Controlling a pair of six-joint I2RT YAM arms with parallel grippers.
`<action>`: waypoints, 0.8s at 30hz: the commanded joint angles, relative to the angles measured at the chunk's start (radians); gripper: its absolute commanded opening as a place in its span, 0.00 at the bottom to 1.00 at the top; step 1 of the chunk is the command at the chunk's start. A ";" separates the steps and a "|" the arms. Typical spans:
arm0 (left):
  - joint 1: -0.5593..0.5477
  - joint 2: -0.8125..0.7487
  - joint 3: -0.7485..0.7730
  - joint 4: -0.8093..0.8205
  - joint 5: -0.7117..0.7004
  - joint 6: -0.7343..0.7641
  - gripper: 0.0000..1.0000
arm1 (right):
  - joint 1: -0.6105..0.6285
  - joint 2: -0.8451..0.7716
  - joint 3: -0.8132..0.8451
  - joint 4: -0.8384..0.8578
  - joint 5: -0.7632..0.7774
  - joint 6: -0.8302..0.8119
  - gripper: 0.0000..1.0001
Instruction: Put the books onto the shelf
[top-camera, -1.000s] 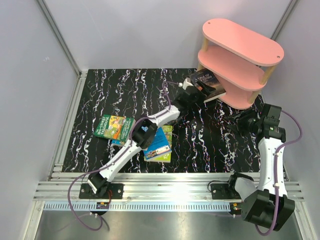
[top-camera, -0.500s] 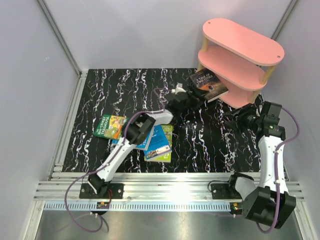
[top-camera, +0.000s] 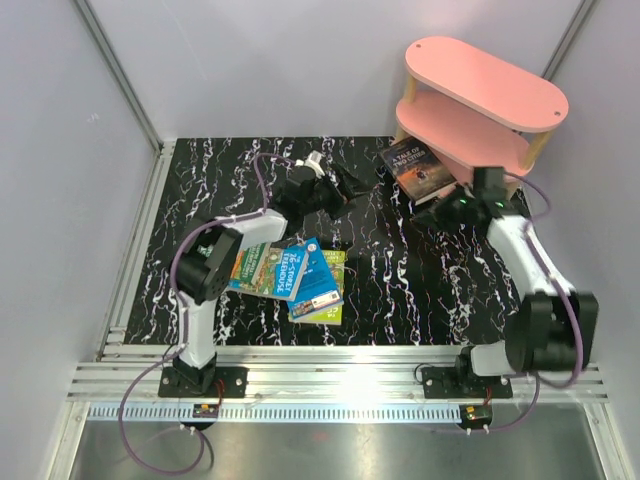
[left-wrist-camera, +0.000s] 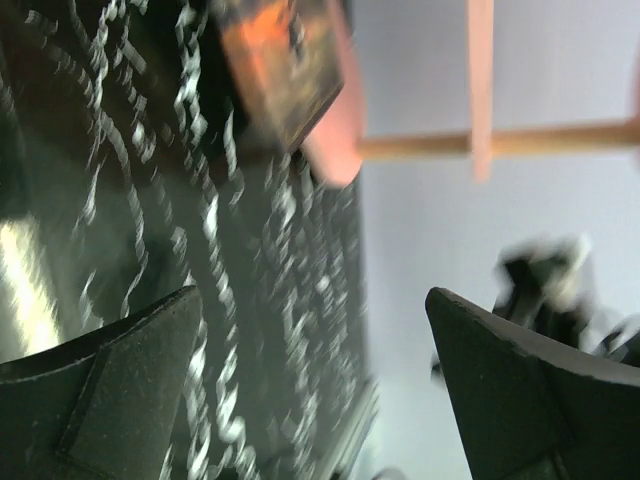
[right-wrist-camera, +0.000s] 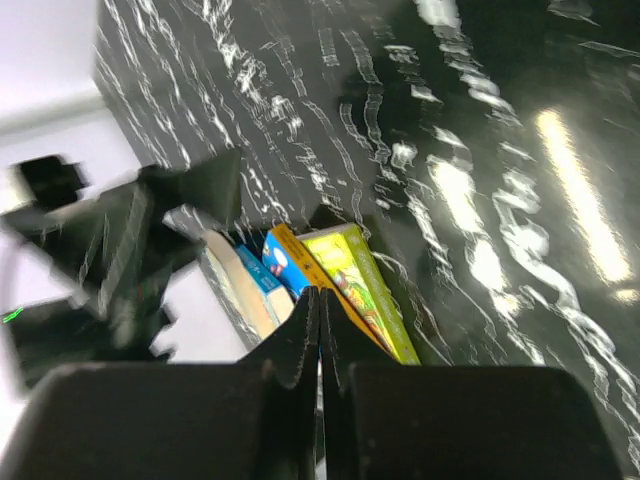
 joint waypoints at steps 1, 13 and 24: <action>0.026 -0.175 -0.005 -0.297 0.052 0.265 0.99 | 0.190 0.193 0.225 -0.004 0.184 -0.060 0.00; 0.146 -0.603 -0.230 -0.665 -0.071 0.543 0.99 | 0.411 1.184 1.555 -0.552 0.719 -0.340 0.00; 0.182 -0.778 -0.379 -0.798 -0.271 0.529 0.99 | 0.453 1.311 1.561 -0.429 1.047 -0.616 0.00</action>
